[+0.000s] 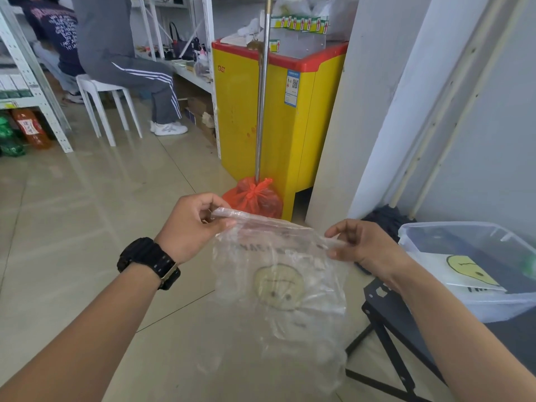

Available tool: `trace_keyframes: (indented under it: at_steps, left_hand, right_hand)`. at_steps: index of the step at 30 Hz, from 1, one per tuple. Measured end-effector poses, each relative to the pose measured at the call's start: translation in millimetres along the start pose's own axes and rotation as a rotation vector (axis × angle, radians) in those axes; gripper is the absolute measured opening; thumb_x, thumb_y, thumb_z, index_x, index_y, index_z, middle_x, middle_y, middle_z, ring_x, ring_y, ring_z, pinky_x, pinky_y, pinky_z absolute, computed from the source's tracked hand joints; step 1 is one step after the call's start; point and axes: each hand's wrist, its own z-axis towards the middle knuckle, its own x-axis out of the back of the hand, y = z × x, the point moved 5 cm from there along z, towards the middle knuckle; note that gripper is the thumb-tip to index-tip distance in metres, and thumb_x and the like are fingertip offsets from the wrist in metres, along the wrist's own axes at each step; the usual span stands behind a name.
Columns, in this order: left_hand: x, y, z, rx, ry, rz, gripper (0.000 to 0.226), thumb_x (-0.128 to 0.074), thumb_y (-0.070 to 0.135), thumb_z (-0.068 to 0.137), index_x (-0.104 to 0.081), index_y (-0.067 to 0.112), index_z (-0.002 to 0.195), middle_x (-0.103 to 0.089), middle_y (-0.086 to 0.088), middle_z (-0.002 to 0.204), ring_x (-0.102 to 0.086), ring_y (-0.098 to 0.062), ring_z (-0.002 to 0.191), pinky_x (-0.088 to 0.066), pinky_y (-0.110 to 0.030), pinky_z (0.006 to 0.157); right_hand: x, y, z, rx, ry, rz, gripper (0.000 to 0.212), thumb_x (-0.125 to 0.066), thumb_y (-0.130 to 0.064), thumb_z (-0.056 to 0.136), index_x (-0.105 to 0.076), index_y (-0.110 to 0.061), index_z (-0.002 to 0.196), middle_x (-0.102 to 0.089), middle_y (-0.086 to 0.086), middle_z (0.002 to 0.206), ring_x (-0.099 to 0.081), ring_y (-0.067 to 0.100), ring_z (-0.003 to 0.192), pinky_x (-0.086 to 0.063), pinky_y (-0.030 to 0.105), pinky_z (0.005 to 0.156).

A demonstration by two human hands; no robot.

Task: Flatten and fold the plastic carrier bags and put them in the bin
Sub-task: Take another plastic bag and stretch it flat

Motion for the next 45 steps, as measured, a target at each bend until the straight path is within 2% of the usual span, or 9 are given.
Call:
trace_keyframes:
  at_steps: [4,10,15,23,29,33,37,42,45]
  left_hand:
    - [-29,22,-9,-0.08,-0.109,0.036,0.02,-0.078,0.004,0.077,-0.069,0.022,0.075,-0.069,0.0,0.074,-0.058,-0.008,0.064,-0.045,-0.022,0.062]
    - [-59,26,-14,-0.054,-0.205,-0.02,0.021,-0.074,0.024,0.084,-0.06,0.019,0.099,-0.068,0.005,0.09,-0.062,-0.009,0.08,-0.048,-0.025,0.076]
    - [-31,-22,-9,0.09,-0.404,0.193,0.045,-0.059,0.072,0.073,-0.061,0.033,0.096,-0.066,0.015,0.1,-0.063,-0.006,0.097,-0.049,-0.031,0.089]
    - [-18,-38,-13,0.115,-0.455,0.235,0.009,-0.076,0.018,0.083,-0.072,0.027,0.082,-0.072,0.014,0.091,-0.065,-0.002,0.077,-0.051,-0.018,0.072]
    - [0,-48,-19,0.181,-0.553,0.459,0.012,-0.069,0.028,0.089,-0.075,0.025,0.078,-0.075,0.01,0.083,-0.067,-0.006,0.081,-0.05,-0.026,0.087]
    - [29,-49,-18,0.221,-0.433,0.631,0.026,-0.067,0.047,0.087,-0.072,0.029,0.068,-0.072,0.019,0.072,-0.064,0.003,0.081,-0.042,-0.018,0.087]
    - [44,-54,-20,0.196,-0.348,0.556,0.016,-0.075,0.023,0.083,-0.068,0.017,0.069,-0.064,0.016,0.058,-0.056,-0.001,0.056,-0.046,-0.028,0.073]
    - [20,-56,-22,0.146,-0.284,0.417,0.007,-0.069,0.021,0.088,-0.063,0.023,0.093,-0.067,0.006,0.092,-0.06,-0.005,0.086,-0.042,-0.025,0.078]
    - [-49,-120,-71,0.59,-0.551,0.263,0.085,-0.08,0.043,0.075,-0.032,0.026,0.143,-0.055,0.003,0.126,-0.054,-0.017,0.12,-0.042,-0.027,0.096]
  right_hand:
    - [-33,-28,-14,0.192,-0.031,-0.157,0.061,-0.085,-0.047,0.067,-0.063,-0.032,0.121,-0.063,-0.018,0.113,-0.057,-0.005,0.105,-0.042,0.012,0.086]
    - [-45,-53,-17,0.372,0.14,0.102,0.011,-0.075,-0.01,0.086,-0.071,0.0,0.088,-0.074,0.016,0.081,-0.068,0.014,0.068,-0.056,0.03,0.071]
    - [21,-19,-6,0.178,0.324,0.524,0.009,-0.068,-0.016,0.092,-0.069,-0.012,0.083,-0.074,0.013,0.085,-0.07,0.028,0.076,-0.06,0.046,0.078]
    - [35,-4,1,0.188,0.226,0.783,0.017,-0.059,-0.013,0.097,-0.064,-0.011,0.081,-0.068,0.004,0.079,-0.066,0.017,0.073,-0.057,0.027,0.074]
    - [60,10,2,0.135,0.359,0.936,0.019,-0.053,-0.011,0.099,-0.062,-0.013,0.083,-0.068,-0.003,0.071,-0.068,0.01,0.067,-0.056,0.022,0.066]
    - [78,25,-3,0.084,0.52,0.824,0.021,-0.055,-0.012,0.099,-0.064,-0.016,0.081,-0.067,-0.009,0.063,-0.064,0.006,0.059,-0.048,0.02,0.067]
    - [82,21,-11,0.118,0.631,0.554,0.018,-0.058,-0.014,0.099,-0.066,-0.015,0.083,-0.074,-0.005,0.067,-0.07,0.01,0.063,-0.052,0.026,0.072]
    - [1,28,11,-0.031,0.175,0.028,0.031,-0.073,-0.026,0.089,-0.064,-0.01,0.114,-0.075,0.005,0.089,-0.072,0.019,0.081,-0.057,0.038,0.081]
    - [-54,38,13,-0.066,-0.049,-0.259,0.035,-0.072,-0.036,0.088,-0.063,-0.014,0.114,-0.075,0.004,0.09,-0.069,0.014,0.08,-0.055,0.031,0.073]
